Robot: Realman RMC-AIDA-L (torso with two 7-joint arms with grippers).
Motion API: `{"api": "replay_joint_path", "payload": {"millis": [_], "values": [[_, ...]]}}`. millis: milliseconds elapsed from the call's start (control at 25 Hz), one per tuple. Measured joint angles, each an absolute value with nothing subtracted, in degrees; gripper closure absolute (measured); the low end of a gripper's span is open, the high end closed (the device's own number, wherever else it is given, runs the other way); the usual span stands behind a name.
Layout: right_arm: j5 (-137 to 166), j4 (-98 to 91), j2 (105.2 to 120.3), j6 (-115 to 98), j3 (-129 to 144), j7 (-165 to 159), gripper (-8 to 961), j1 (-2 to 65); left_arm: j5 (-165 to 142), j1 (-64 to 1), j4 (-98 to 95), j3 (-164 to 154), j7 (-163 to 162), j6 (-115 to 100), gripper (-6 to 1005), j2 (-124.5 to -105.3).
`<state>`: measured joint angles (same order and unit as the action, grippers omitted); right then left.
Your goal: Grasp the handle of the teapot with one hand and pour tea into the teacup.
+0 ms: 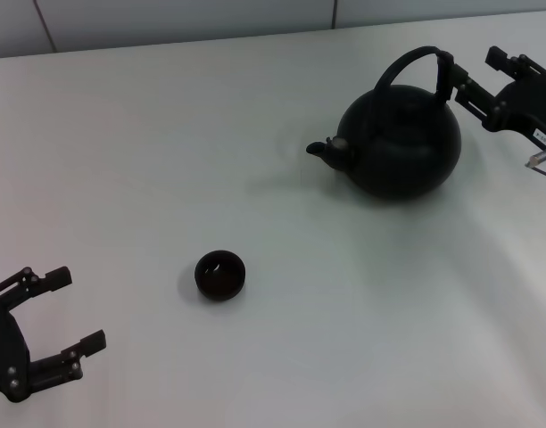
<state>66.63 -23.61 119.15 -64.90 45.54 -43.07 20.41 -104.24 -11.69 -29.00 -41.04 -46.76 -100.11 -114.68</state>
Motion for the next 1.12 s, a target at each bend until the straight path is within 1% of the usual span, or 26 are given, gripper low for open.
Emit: {"api": "replay_joint_path", "payload": {"millis": [160,240,400,480,600,680,800,880,1120], "values": [[66.6,-22.9,119.11,-66.2,44.6,-43.1,329,19.9,-104.2,-11.9,-29.0,-41.0,-46.8,-100.1,137,-114.68],[66.6,-22.6,119.09,-68.2,43.8,-43.3,328,19.4,-104.2,-12.0,-29.0,-41.0,-46.8,-100.1,137,-114.68],[66.7,-22.3,118.9,-76.8,43.3,-44.4,326,16.2,-104.2,-12.1,-29.0,-41.0,-46.8,-99.9,137,-114.68],[68.2,-22.3,118.59,-82.2,43.8,-44.6,326,14.6,-104.2,-12.1,-29.0,-41.0,-46.8,-99.8,137,-114.68],[76.1,-22.5,117.46,-89.6,44.2,-46.3,325,13.6,-104.4,-12.3,-29.0,-41.0,-46.8,-99.6,137,-114.68],[84.1,-22.8,116.26,-92.2,44.2,-49.7,325,14.6,-105.5,-12.9,-29.0,-41.0,-47.8,-99.0,137,-114.64],[94.5,-22.8,114.64,-92.8,44.1,-54.8,325,18.0,-106.3,-13.4,-28.9,-41.0,-48.6,-98.6,137,-114.5],[101.4,-22.8,114.17,-92.2,43.6,-57.0,325,20.5,-107.0,-13.8,-28.9,-40.8,-49.1,-98.4,137,-114.4],[106.4,-23.7,114.14,-90.9,43.9,-57.8,324,22.8,-108.0,-14.5,-28.9,-40.6,-50.4,-98.2,137,-114.11]]}}
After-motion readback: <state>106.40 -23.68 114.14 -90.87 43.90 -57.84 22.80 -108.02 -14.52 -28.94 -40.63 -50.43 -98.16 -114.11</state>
